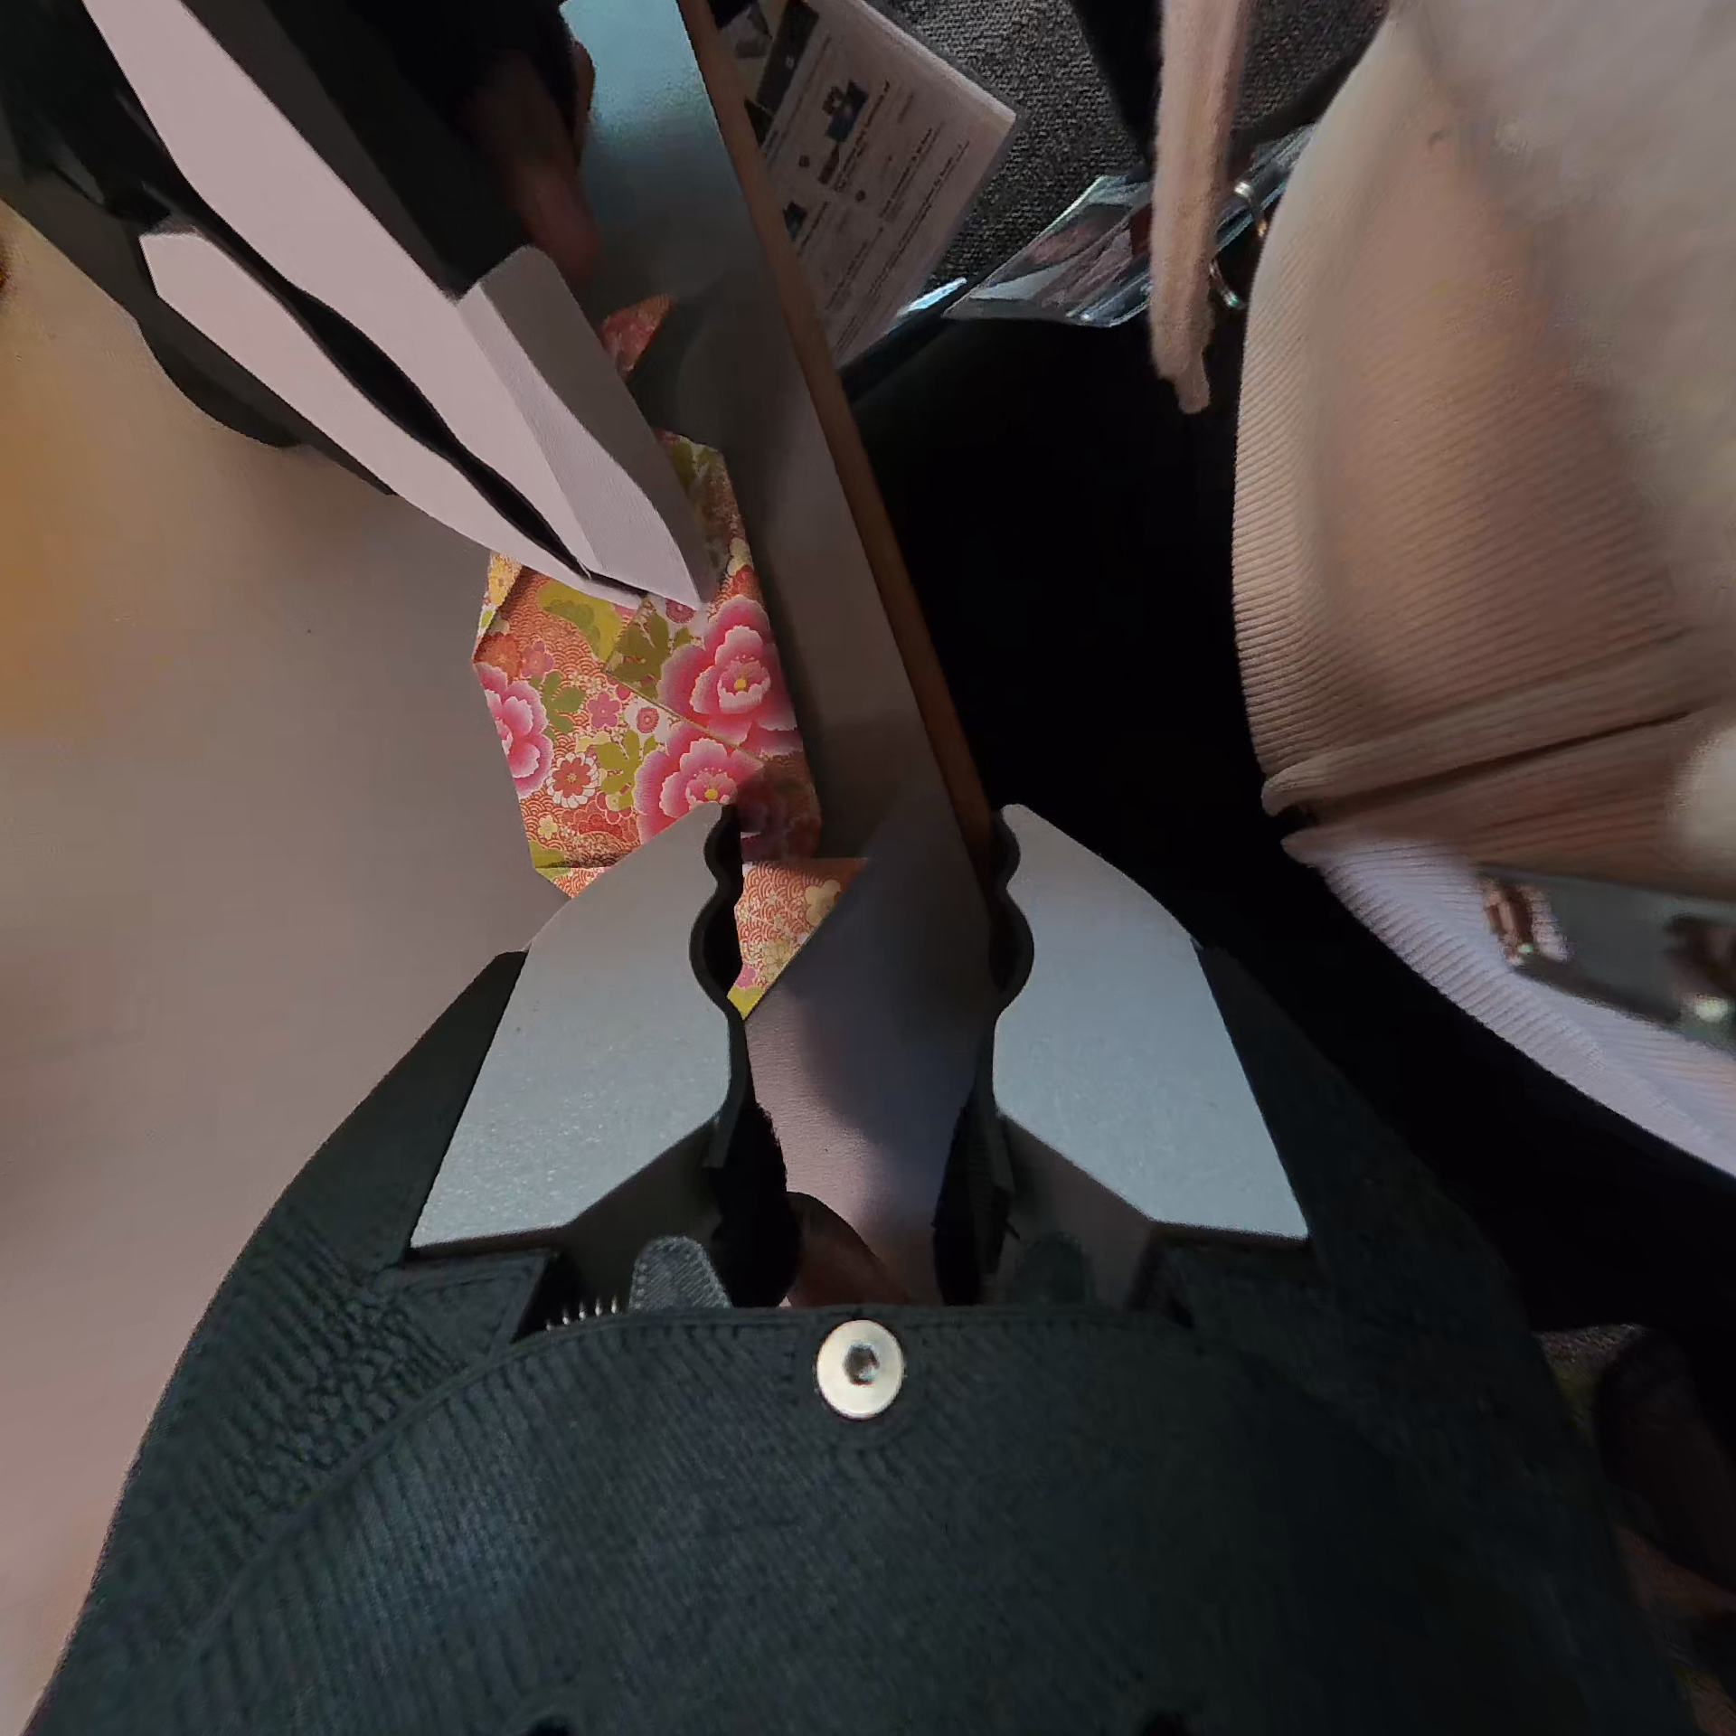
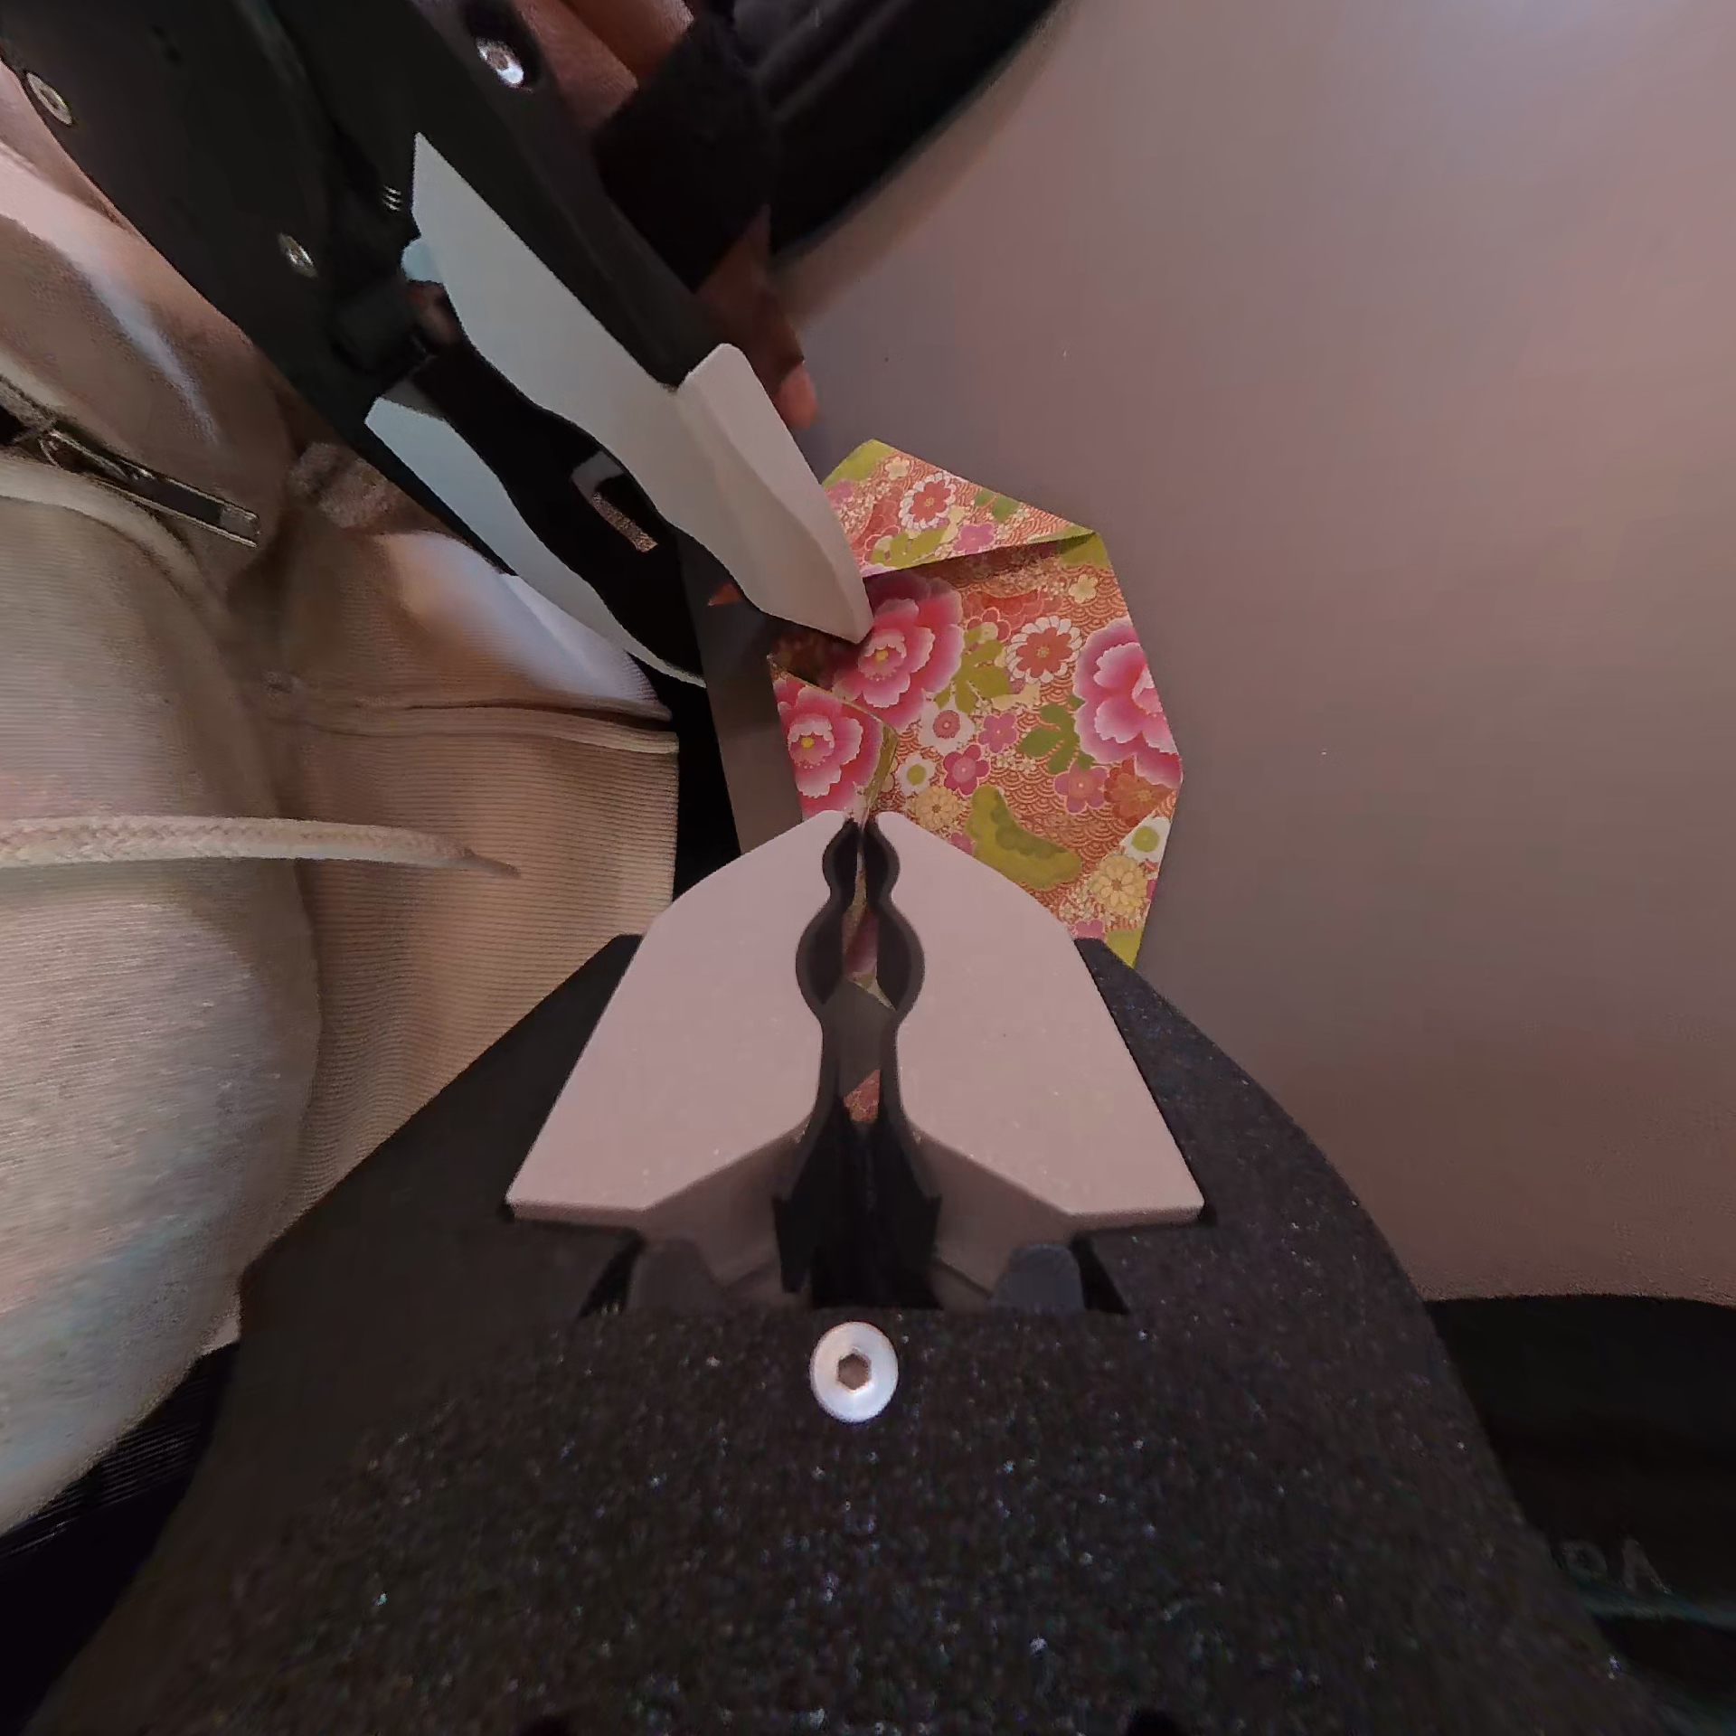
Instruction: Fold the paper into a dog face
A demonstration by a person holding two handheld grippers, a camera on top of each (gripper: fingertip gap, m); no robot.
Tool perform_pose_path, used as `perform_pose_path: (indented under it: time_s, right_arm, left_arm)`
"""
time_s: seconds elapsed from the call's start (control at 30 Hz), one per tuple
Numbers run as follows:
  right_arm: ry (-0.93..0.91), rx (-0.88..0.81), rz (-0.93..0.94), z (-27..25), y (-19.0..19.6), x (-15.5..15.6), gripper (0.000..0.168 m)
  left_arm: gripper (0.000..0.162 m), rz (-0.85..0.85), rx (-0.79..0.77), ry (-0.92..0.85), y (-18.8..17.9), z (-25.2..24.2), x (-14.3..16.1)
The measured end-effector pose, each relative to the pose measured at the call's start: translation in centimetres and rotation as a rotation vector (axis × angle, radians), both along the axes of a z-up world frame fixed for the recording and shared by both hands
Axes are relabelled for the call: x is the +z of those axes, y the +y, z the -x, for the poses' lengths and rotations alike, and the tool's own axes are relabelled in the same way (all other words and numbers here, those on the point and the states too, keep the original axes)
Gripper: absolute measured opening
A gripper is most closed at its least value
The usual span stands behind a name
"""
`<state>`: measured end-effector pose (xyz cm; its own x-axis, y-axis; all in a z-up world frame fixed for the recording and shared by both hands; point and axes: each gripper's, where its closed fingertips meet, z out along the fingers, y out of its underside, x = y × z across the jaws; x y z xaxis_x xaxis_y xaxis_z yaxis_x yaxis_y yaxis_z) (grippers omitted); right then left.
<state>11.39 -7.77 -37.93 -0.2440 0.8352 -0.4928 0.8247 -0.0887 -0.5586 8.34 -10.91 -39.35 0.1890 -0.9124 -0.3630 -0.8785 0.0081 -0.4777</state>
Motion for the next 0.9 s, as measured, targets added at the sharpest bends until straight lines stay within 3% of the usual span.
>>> perform_pose_path:
  time_s: [0.13,0.23,0.33,0.43,0.63,0.9]
  right_arm:
    - [-0.009,0.006,-0.007,0.1,0.0,0.0,0.001]
    - [-0.013,0.015,-0.001,0.1,0.0,0.0,0.001]
    - [-0.016,0.017,0.011,0.1,0.1,0.0,0.001]
    - [-0.020,0.018,0.006,0.1,0.1,0.0,0.001]
    - [-0.032,0.019,-0.006,0.1,0.1,-0.1,0.001]
    - [-0.044,0.024,-0.010,0.1,0.2,-0.1,0.001]
  left_arm:
    - [0.049,0.025,-0.002,-0.022,-0.3,0.0,0.5]
    - [0.046,0.026,-0.008,-0.157,-0.3,-0.7,2.6]
    - [0.021,-0.001,0.017,-0.288,0.5,-2.0,4.6]
    - [0.000,-0.054,0.096,-0.187,2.1,-1.9,3.5]
    - [0.000,-0.047,0.125,-0.096,2.2,-1.8,1.8]
    - [0.000,-0.070,0.108,-0.069,2.2,-1.9,2.0]
